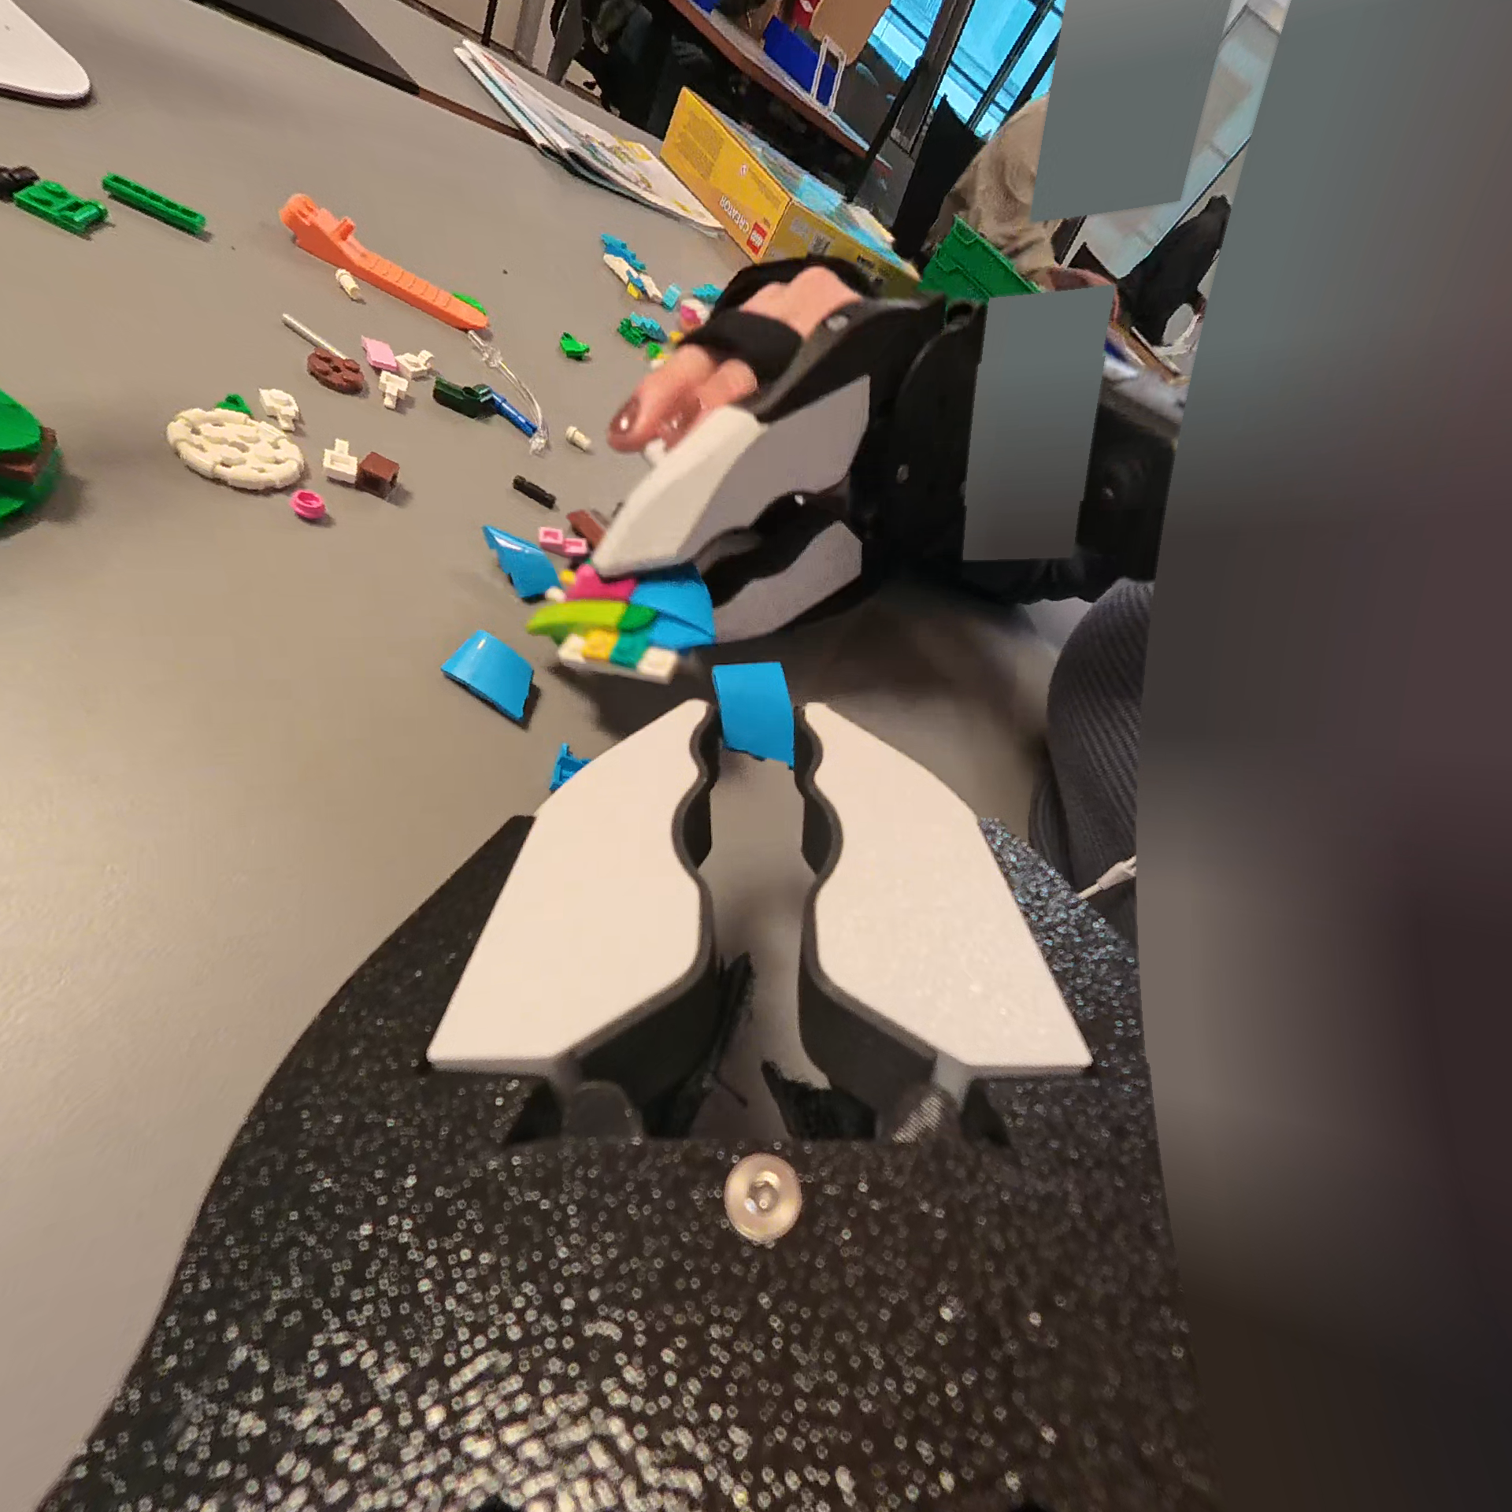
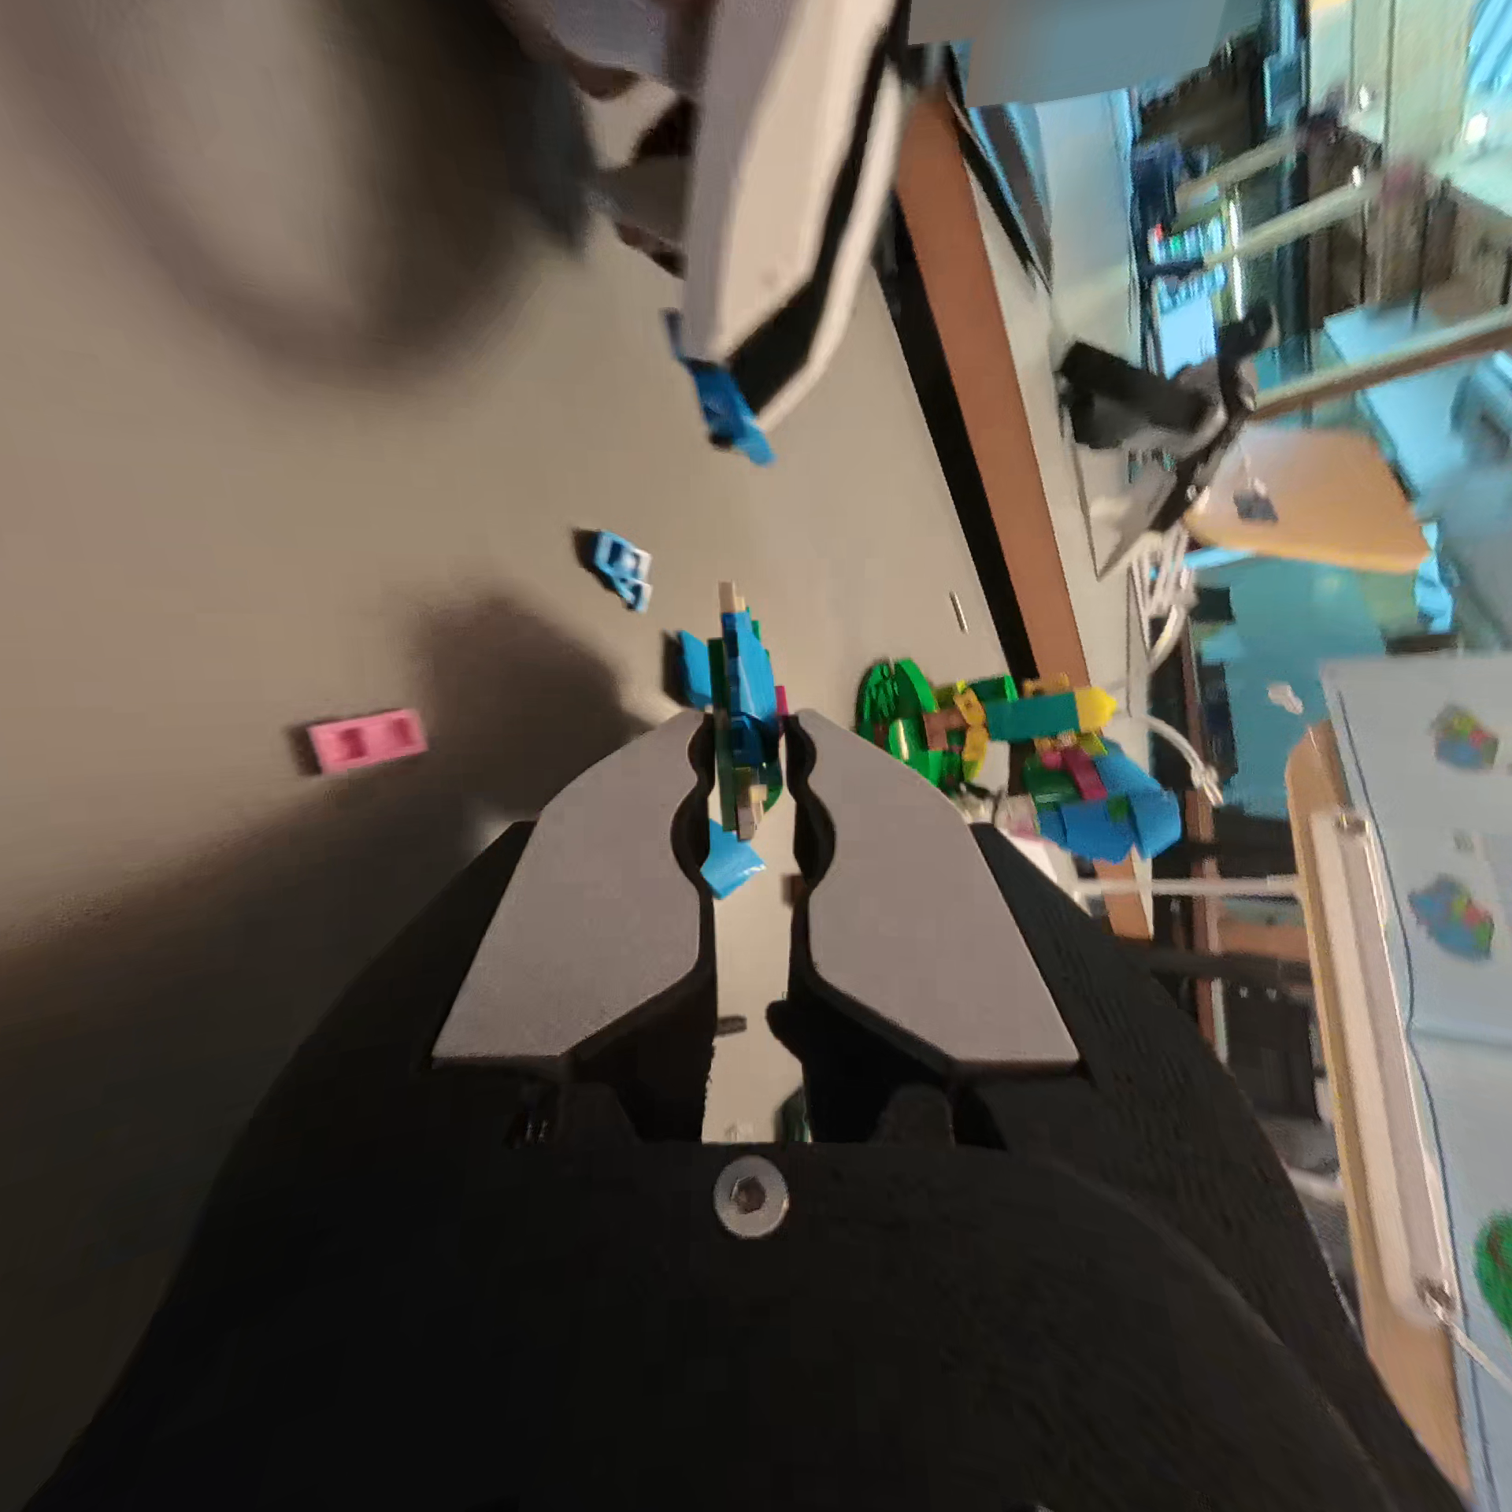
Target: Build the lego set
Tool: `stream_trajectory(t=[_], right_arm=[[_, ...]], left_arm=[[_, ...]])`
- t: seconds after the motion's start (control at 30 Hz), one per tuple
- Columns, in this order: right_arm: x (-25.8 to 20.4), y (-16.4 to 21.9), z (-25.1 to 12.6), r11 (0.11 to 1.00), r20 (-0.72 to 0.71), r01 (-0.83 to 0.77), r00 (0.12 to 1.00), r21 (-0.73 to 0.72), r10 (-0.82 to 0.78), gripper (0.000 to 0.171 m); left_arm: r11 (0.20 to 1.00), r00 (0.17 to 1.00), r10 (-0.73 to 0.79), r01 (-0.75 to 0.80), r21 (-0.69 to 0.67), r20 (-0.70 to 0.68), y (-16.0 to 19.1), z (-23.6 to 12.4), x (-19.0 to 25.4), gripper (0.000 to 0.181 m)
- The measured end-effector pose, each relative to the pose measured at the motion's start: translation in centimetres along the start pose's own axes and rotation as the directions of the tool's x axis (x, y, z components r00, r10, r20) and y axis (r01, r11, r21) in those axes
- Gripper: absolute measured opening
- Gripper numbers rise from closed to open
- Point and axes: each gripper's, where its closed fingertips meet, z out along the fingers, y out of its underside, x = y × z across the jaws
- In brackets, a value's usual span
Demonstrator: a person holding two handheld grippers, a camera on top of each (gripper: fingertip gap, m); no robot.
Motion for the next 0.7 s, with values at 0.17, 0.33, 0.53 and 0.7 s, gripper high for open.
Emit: stream_trajectory(t=[0.17,0.33,0.53,0.7], right_arm=[[-1.2,-1.4,-0.2,0.991,0.007,0.107,0.994,0.078,-0.108,0.015],[-2.0,-2.4,-0.5,0.975,0.006,0.173,0.984,0.141,-0.176,0.015],[-2.5,-3.2,-1.0,0.959,0.014,0.183,0.982,0.216,-0.190,0.014],[-2.9,-3.5,-1.5,0.949,0.028,0.162,0.984,0.271,-0.176,0.014]], left_arm=[[1.000,1.000,0.003,-0.003,-0.016,0.020,0.2,0.1,-0.2,0.017],[0.993,0.998,0.058,-0.054,-0.101,0.037,1.2,0.9,0.1,0.017],[0.978,0.994,0.106,-0.102,-0.180,0.011,2.2,1.5,0.7,0.017],[0.977,0.995,0.098,-0.098,-0.191,-0.007,2.5,1.4,0.9,0.017]])
